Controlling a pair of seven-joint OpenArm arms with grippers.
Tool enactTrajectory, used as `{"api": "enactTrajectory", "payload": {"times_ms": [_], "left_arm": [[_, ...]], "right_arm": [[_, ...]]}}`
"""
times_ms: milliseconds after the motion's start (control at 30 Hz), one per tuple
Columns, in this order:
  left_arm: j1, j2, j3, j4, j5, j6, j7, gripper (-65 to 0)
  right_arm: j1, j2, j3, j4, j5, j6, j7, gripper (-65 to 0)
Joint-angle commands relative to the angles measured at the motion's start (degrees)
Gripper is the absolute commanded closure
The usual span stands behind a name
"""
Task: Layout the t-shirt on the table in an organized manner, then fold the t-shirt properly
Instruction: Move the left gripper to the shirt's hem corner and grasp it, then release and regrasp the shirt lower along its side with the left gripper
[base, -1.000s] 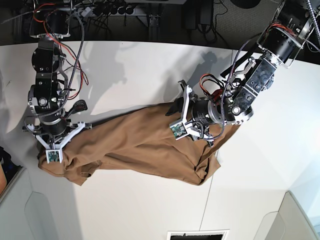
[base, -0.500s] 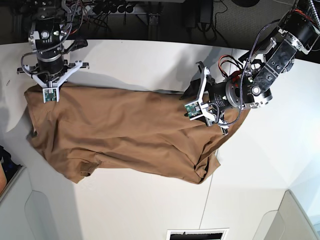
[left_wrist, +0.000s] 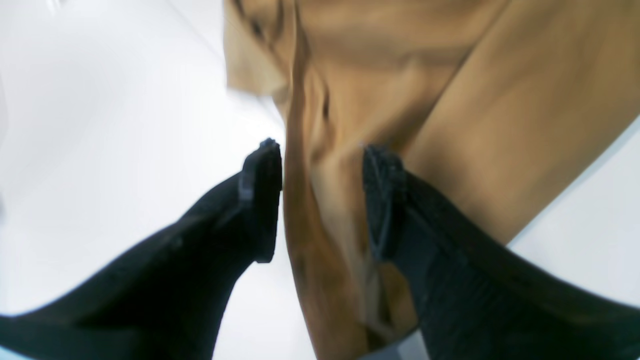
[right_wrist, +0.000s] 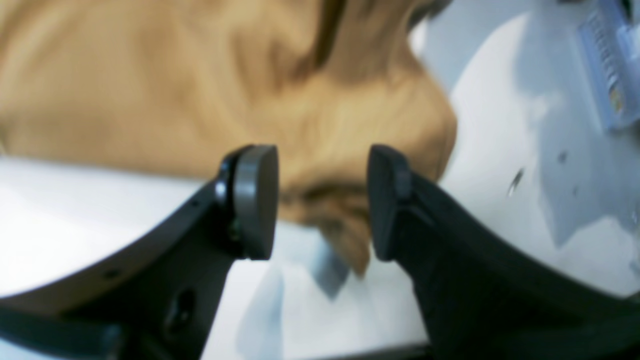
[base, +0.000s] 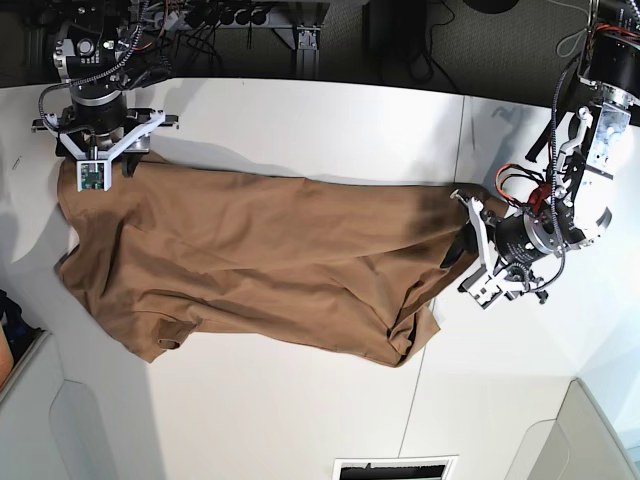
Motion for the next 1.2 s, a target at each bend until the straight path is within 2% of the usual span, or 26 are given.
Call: {"api": "enactTrajectory", "payload": {"times_ms": [0,67,200,367,467,567,667,800,967,1100,1167], "left_arm": [[-1.0,-0.7,-0.6,-1.0,-0.4,0.3,-1.7,-29.4],[-1.0,-0.7,-0.6,-4.5,-0.4,0.2,-2.4,-29.4],[-1.0,-0.7,-0.6,-9.2,-0.4,0.2,-2.5,-28.1],[-0.9,-0.7,-0.6,-10.9,-0.4,0.2,-2.2,-28.1],[-0.3,-0.7,-0.7,-11.1,-0.4,0.2,-0.3,-28.1],[1.2,-0.7,-0.7,-11.1,-0.5,0.0,1.1,-28.1],[3.8,-0.7,-0.7,-11.1,-3.3,-3.6,1.5,-28.1],[7.8,-0.7,-1.5,-11.1,-3.6,-4.1,2.1,-28.1],[12.5,-0.7,-8.5,-10.6,-6.3,-4.7,3.4,-28.1],[16.6,-0.7,-15.2,-6.7,-13.9,-9.9,5.9,-28.1],[18.0,-0.7,-18.0,-3.3,-16.7,-11.0,5.9,-28.1]], "right_arm": [[1.5,0.3,0.3,0.8,-0.7,-1.2,1.3,-28.8],[3.8,0.3,0.3,-0.3,-1.0,-1.7,1.6,-23.9],[8.2,0.3,0.3,-5.2,-1.4,0.0,2.6,-0.2],[14.0,0.3,0.3,-13.9,-1.4,4.2,2.6,0.0],[15.0,0.5,0.3,-18.3,-1.7,4.2,2.5,0.0],[14.5,0.5,0.3,-19.5,-2.3,4.2,0.1,0.0],[12.8,0.6,0.3,-19.0,-2.2,5.6,-0.5,0.0],[8.7,2.2,0.3,-17.8,-2.2,5.6,-0.4,0.0],[4.9,4.3,0.3,-16.0,-2.2,5.4,-0.3,0.0],[4.4,4.8,1.0,-15.7,-2.0,5.1,0.4,0.0],[4.9,4.8,1.2,-15.3,-1.8,5.0,1.6,0.0]]}}
